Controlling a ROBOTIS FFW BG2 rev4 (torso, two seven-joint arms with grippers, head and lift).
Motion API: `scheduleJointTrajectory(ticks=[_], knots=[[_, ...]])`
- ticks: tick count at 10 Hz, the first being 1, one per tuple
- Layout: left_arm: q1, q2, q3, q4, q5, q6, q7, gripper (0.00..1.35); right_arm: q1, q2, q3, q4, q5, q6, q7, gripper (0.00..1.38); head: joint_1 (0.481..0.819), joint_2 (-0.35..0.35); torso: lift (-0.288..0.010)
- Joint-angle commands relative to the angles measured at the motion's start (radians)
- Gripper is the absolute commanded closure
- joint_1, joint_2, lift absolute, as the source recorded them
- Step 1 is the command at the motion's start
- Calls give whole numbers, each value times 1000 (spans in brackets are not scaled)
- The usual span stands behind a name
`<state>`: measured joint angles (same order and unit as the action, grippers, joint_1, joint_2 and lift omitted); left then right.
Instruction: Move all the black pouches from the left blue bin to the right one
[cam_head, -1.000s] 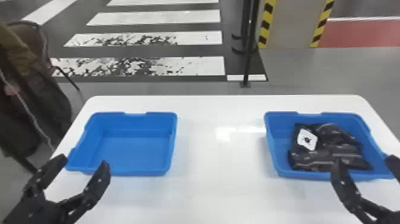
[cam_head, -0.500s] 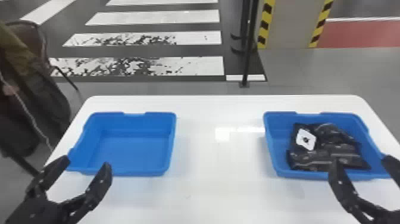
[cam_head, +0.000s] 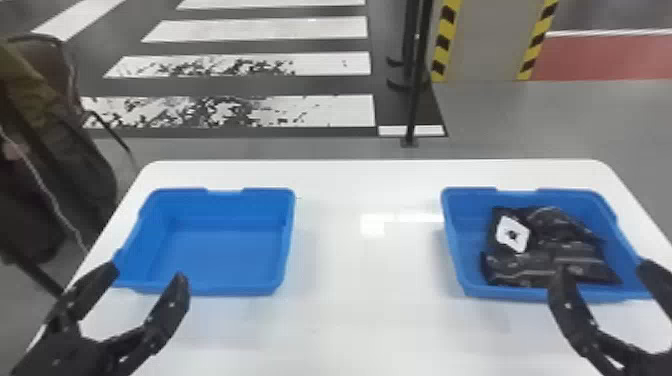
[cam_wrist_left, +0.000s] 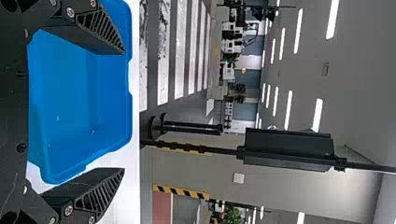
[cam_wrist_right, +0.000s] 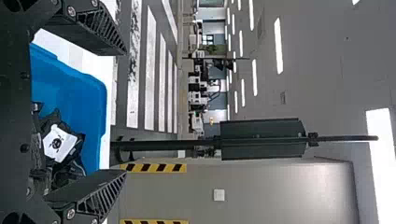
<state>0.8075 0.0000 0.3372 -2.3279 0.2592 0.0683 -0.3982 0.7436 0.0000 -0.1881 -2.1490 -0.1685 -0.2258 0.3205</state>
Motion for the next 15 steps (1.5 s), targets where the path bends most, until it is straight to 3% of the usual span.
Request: scheduleJointTrajectory(ticks=[1,15], knots=[[0,-2,0,0,0,0,-1,150,0,1,1,0,-3,0,0,125,695,61,-140],[10,-2,-2,0,12,17,1,150,2,1,1,0,-9,0,0,125,695,58,-140]])
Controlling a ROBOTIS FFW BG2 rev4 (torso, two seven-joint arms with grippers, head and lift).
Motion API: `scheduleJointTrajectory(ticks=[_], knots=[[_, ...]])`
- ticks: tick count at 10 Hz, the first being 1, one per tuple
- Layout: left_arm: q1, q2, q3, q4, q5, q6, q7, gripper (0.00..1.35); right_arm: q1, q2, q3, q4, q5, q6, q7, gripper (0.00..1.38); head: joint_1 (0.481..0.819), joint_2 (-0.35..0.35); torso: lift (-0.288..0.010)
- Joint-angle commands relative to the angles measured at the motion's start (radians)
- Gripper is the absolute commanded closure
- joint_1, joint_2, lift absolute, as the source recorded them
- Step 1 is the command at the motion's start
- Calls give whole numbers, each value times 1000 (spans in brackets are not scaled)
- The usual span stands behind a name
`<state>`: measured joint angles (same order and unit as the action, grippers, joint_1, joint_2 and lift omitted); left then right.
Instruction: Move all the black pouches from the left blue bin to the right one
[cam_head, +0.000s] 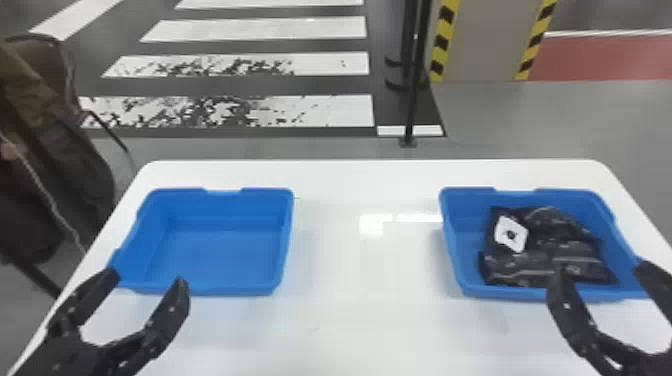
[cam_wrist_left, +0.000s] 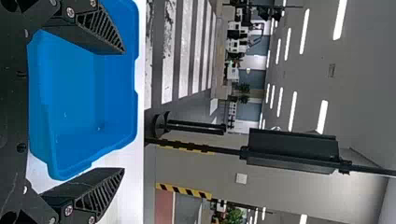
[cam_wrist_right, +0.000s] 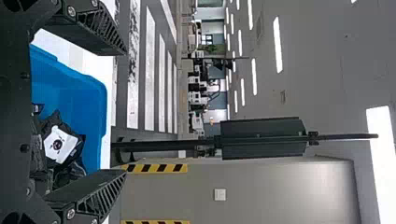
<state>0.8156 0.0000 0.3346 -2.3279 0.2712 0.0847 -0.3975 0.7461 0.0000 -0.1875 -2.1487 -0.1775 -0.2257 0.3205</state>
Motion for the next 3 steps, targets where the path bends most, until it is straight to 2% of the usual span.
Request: scheduleJointTrajectory(ticks=[1,3], knots=[[2,-2,0,0,2,1,0,150,0,1,0,0,0,0,0,125,695,58,-140],[2,-2,0,0,2,1,0,150,0,1,0,-2,-2,0,0,125,695,58,-140]])
